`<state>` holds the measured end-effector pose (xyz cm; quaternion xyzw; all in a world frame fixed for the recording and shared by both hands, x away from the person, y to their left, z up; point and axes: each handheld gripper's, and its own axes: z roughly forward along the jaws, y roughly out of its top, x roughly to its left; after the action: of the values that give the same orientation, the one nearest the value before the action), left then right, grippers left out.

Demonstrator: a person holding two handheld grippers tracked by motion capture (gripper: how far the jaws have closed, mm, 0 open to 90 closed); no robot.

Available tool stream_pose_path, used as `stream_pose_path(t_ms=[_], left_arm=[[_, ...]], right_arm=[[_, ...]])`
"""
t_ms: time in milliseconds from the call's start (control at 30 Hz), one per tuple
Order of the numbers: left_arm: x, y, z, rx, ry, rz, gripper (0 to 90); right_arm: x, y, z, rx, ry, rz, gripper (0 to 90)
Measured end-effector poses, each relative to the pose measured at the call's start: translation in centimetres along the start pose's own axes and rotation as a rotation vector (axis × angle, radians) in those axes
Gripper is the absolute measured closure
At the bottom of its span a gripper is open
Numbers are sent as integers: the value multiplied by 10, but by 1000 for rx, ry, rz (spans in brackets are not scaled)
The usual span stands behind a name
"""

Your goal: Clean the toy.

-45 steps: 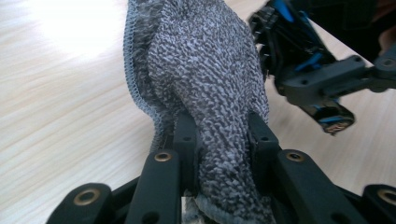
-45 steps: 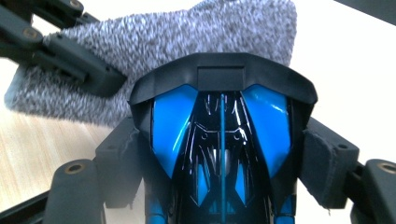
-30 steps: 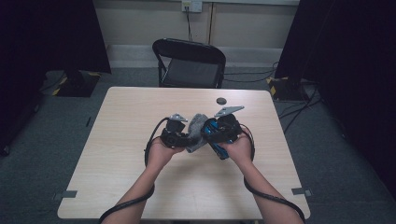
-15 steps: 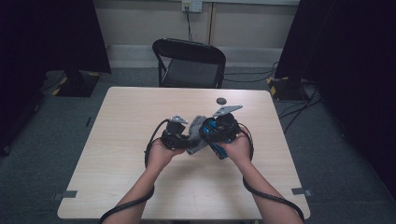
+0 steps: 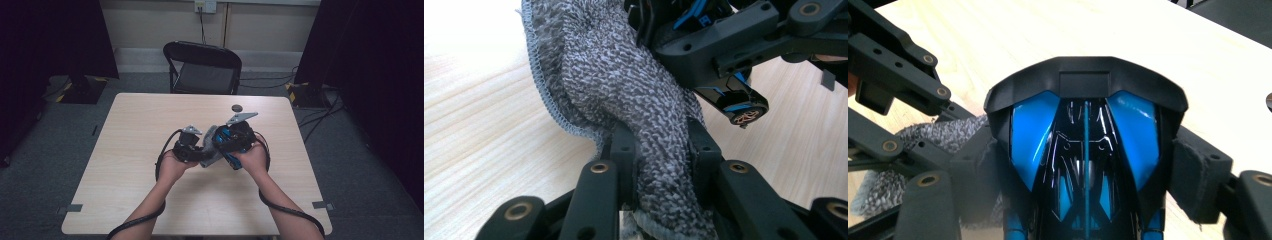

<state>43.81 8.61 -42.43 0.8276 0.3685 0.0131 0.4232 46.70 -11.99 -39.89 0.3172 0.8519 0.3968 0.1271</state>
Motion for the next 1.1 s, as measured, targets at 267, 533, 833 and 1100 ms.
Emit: stream_pose_path(t_ms=[267, 533, 833, 1100], left_arm=[[-9, -3, 10, 27, -14, 40, 718], [-15, -4, 15, 33, -5, 56, 719], [-24, -11, 25, 59, -21, 79, 718], [-30, -18, 29, 59, -41, 79, 718]], right_arm=[[0, 4, -1, -14, 8, 8, 254], [-1, 7, 0, -14, 0, 14, 254], [-4, 9, 3, -15, -2, 25, 254], [-2, 13, 2, -26, 2, 25, 254]])
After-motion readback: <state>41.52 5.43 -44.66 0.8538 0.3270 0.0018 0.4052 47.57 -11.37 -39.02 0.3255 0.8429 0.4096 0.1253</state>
